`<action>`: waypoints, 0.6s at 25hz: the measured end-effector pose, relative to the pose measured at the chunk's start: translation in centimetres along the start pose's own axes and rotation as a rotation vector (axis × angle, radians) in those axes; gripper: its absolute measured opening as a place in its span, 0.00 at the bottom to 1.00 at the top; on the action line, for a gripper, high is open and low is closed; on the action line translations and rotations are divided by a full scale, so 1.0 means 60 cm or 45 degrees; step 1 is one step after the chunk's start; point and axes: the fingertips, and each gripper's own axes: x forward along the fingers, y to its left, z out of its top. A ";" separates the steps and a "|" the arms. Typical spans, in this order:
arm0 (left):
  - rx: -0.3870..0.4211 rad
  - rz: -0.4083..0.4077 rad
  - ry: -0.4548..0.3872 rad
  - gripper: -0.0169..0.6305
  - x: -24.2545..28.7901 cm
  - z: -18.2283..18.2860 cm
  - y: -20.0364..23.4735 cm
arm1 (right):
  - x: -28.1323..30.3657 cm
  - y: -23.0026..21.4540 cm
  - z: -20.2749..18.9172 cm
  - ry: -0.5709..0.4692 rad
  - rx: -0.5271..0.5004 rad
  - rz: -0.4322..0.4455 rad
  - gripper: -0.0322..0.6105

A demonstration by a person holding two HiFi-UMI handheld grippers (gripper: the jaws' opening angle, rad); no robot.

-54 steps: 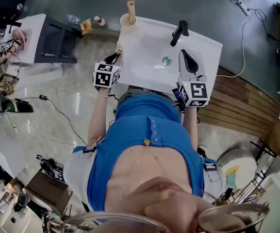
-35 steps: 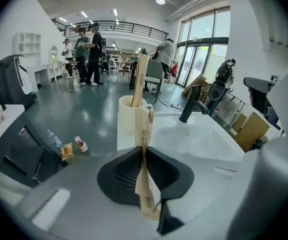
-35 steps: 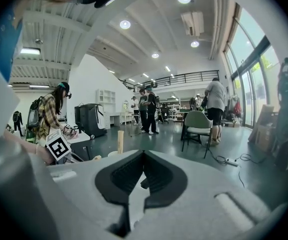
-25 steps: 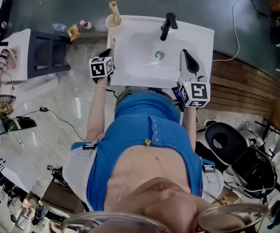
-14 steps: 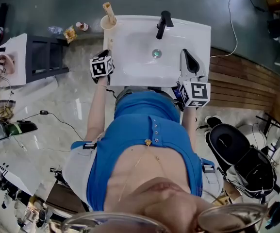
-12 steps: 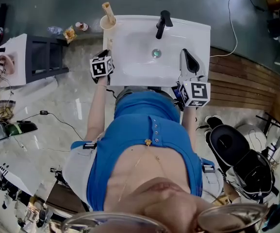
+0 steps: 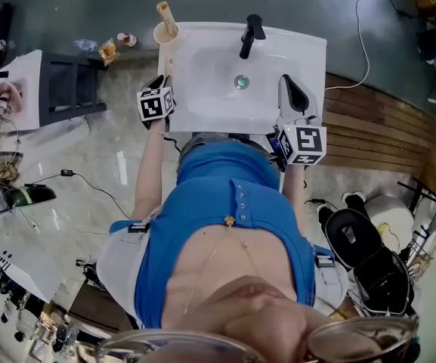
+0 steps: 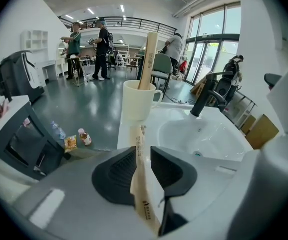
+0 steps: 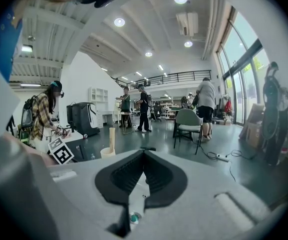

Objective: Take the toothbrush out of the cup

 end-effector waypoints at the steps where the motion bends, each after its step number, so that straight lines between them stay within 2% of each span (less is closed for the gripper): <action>1: 0.002 0.003 -0.010 0.17 -0.005 0.003 -0.003 | 0.000 -0.001 0.000 -0.001 0.000 0.008 0.05; 15: -0.042 0.009 -0.201 0.03 -0.081 0.044 -0.079 | 0.014 -0.001 0.010 -0.019 -0.038 0.184 0.05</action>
